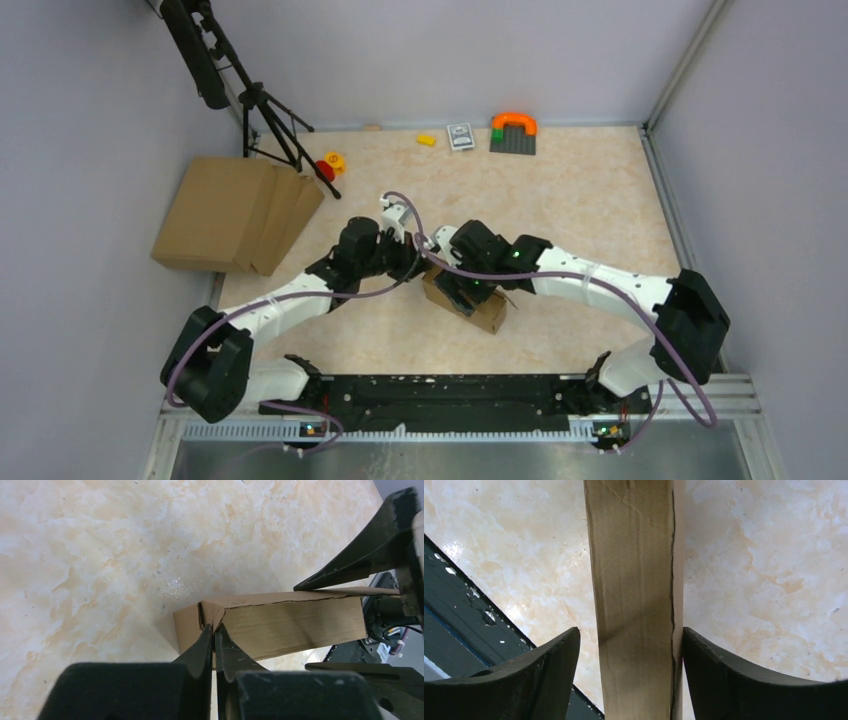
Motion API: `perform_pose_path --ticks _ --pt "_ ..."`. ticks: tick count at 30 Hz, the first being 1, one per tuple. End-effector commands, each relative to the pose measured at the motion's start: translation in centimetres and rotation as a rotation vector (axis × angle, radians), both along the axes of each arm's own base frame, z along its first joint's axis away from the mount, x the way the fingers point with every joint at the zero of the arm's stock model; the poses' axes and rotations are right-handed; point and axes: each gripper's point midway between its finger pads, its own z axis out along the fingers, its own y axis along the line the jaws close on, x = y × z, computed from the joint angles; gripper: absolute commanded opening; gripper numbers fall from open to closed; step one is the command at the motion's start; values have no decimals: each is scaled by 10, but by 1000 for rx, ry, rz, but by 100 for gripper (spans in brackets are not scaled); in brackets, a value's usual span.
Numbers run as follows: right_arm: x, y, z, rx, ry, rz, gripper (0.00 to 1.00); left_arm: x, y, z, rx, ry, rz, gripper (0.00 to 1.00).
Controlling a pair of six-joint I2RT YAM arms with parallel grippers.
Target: Fold the paper box
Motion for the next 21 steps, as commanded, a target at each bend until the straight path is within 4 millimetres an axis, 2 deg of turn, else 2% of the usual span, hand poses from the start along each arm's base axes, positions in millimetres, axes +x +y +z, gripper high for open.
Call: perform_pose_path --ticks 1,4,11,14,17,21 --pt "11 1 34 80 -75 -66 75 -4 5 -4 42 -37 4 0" --pt "12 -6 50 127 -104 -119 81 -5 5 -5 64 -52 9 0" --pt "11 -42 65 202 -142 -347 83 -9 4 -2 103 -95 30 0" --pt "4 -60 71 270 -154 -462 80 -11 3 -1 106 -122 43 0" --pt "-8 -74 76 308 -140 -506 75 -13 3 -1 114 -135 51 0" --pt "-26 -88 67 268 -87 -500 70 -14 2 -1 135 -143 58 0"
